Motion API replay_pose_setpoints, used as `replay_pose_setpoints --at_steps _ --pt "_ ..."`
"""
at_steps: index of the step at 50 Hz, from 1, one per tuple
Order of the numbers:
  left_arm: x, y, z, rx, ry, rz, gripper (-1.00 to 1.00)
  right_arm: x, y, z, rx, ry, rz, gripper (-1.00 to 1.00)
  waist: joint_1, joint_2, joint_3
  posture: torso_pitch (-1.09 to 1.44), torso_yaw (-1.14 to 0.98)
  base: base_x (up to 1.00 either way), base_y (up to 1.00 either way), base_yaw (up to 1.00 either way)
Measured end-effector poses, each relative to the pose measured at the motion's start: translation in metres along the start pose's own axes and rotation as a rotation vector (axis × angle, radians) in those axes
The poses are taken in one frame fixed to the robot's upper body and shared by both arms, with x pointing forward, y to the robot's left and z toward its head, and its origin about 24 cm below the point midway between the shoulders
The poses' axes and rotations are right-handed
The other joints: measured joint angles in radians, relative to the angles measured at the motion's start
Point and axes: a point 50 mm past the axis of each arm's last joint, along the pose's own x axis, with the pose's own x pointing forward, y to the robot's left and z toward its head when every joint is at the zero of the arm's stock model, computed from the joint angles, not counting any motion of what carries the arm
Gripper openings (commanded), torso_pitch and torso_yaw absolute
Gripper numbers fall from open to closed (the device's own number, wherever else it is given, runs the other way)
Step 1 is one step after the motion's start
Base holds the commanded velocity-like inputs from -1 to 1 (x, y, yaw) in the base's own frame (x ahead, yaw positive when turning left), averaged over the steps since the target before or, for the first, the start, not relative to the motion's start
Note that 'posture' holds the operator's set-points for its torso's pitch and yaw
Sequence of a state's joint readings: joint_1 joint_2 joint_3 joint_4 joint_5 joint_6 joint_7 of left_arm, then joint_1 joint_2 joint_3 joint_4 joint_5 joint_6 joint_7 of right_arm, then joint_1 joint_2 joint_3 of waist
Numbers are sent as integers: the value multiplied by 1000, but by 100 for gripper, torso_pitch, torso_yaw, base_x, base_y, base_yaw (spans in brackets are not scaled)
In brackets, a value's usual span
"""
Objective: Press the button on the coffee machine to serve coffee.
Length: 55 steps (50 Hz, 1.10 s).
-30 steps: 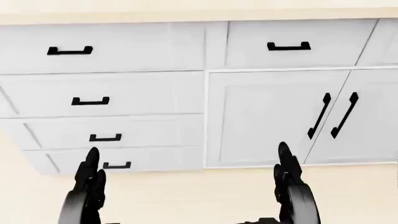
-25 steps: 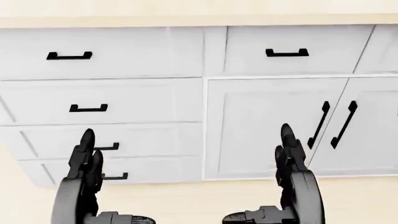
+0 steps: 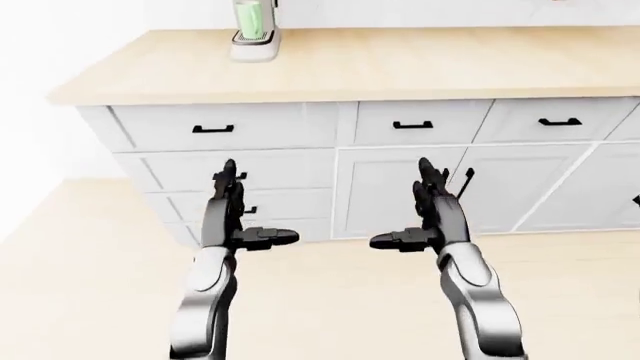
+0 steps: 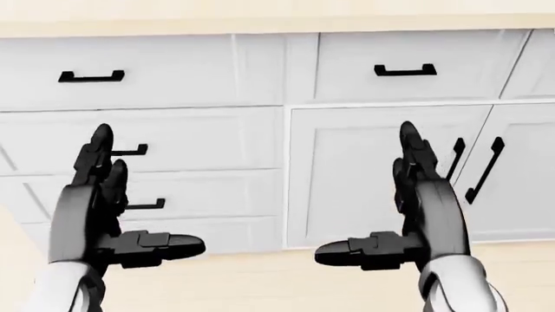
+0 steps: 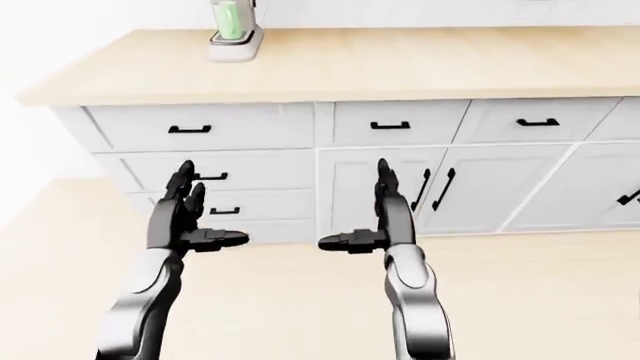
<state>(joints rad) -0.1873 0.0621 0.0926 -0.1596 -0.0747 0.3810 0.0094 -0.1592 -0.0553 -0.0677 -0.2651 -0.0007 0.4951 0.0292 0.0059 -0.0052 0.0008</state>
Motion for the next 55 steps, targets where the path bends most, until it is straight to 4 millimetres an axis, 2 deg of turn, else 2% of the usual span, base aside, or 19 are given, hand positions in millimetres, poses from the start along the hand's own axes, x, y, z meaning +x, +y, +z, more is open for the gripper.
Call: replay_pose_setpoints --at_steps 4,10,14,19,27,33,38,43,52,55 --pt "6 2 11 -4 24 11 100 5 -4 20 -14 -2 -10 100 0 0 19 0 0 0 0 0" --pt "21 1 56 -5 -47 8 100 14 -5 66 -37 -81 -5 100 0 -3 12 0 0 0 0 0" --pt "26 -1 78 -13 -78 3 100 20 -8 85 -38 -93 -16 100 0 0 10 0 0 0 0 0" --pt "34 -2 98 -20 -63 0 100 25 -12 103 -61 -86 -17 100 0 0 20 0 0 0 0 0" --pt "48 0 144 -20 -116 5 100 38 -16 130 -58 -60 -19 100 0 2 31 0 0 0 0 0" --pt "67 9 155 -23 -98 37 100 40 -21 156 -72 -89 -21 100 2 3 37 0 0 0 0 0" --pt "73 8 177 -28 -127 43 100 48 -25 189 -94 -98 -28 100 0 3 47 0 0 0 0 0" --pt "73 9 199 -31 -161 45 100 45 -30 220 -105 -159 -39 100 0 1 46 0 0 0 0 0" --pt "69 7 214 -35 -196 36 100 39 -31 230 -116 -169 -25 100 -7 17 39 0 0 14 5 0" --pt "68 8 214 -37 -203 40 100 36 -33 236 -119 -186 -31 100 -6 7 38 0 0 16 6 0"
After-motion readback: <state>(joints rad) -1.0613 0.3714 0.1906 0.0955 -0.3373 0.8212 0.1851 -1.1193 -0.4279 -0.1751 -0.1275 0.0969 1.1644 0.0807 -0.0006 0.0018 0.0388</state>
